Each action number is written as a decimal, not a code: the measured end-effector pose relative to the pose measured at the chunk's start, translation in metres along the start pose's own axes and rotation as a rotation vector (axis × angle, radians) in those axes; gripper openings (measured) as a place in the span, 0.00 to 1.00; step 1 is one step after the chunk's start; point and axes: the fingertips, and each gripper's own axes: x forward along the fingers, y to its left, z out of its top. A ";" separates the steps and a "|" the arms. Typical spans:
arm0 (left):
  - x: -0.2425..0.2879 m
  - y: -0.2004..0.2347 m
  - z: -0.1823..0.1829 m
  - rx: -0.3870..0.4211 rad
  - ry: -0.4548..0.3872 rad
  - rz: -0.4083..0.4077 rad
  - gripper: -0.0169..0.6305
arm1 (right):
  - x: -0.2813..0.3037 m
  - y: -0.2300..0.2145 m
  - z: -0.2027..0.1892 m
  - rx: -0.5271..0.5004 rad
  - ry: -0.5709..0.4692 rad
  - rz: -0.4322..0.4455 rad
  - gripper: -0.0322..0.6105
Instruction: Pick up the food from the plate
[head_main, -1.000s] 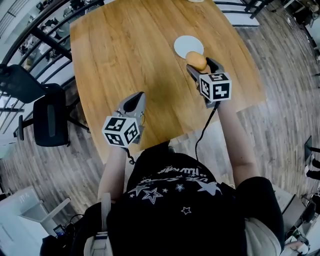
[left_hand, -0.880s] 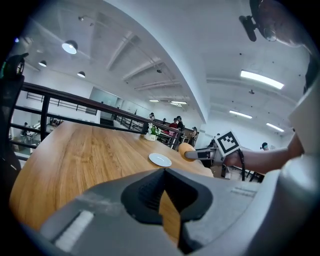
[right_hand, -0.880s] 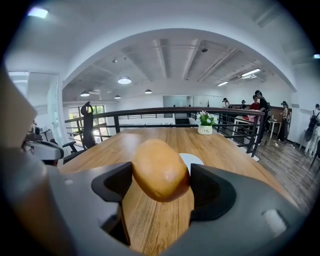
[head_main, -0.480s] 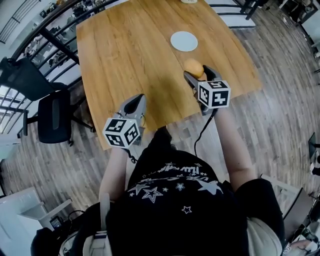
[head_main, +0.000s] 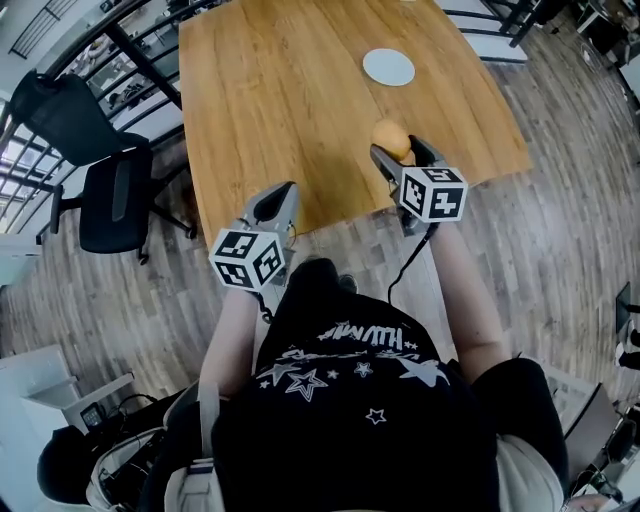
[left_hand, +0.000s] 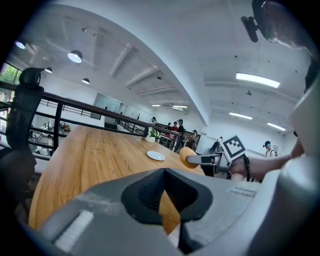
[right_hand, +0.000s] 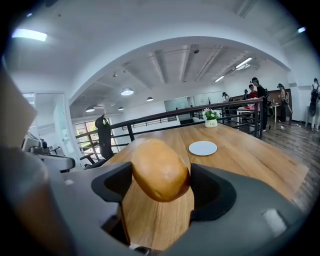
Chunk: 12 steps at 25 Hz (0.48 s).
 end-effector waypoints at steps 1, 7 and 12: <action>-0.003 0.003 -0.003 -0.005 0.004 -0.003 0.03 | -0.002 0.004 -0.004 0.004 0.003 -0.004 0.62; -0.002 0.010 -0.004 -0.003 0.009 -0.038 0.03 | -0.011 0.022 -0.018 -0.001 0.023 -0.008 0.62; -0.026 0.016 -0.005 0.032 0.032 -0.092 0.03 | -0.016 0.056 -0.024 0.036 0.004 -0.038 0.62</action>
